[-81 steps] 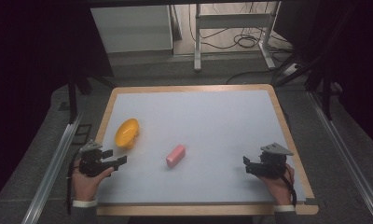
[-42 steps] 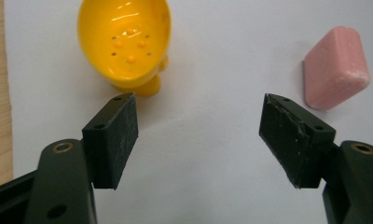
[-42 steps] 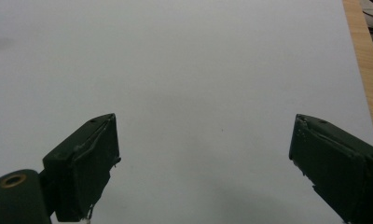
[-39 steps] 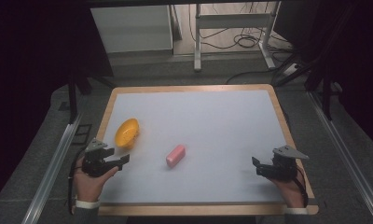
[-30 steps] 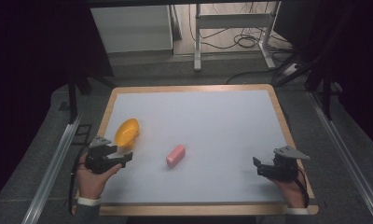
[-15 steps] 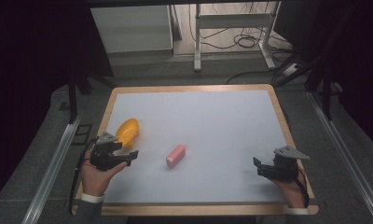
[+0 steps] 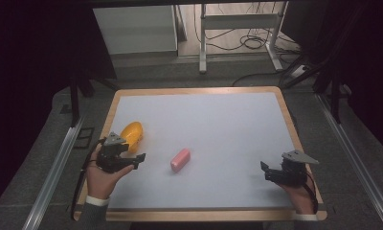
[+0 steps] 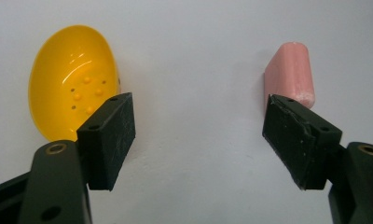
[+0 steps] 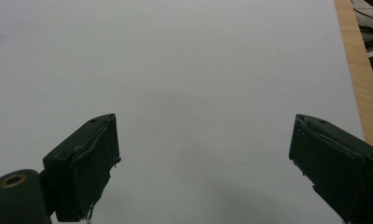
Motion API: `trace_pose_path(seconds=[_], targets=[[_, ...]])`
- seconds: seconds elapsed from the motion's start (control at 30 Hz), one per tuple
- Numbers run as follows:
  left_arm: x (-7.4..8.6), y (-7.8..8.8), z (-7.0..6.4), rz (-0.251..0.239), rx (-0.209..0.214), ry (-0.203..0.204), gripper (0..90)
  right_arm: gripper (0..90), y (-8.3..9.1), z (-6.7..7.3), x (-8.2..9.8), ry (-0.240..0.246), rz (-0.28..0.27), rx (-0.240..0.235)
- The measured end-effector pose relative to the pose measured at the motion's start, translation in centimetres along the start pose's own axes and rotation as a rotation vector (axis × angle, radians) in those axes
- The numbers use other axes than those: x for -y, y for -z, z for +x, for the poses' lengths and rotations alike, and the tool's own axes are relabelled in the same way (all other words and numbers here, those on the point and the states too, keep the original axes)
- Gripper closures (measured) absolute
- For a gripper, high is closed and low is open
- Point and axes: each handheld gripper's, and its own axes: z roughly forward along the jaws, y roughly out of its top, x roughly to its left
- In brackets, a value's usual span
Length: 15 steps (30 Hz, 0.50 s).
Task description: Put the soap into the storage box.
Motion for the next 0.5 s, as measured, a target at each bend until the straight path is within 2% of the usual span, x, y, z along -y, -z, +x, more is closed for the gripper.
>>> trace_pose_path(seconds=[0.5], targets=[[-0.90,-0.86,-1.01,0.017,0.018,-0.035,25.4,8.1,0.04,0.06,-0.01,0.004,0.000,0.000]])
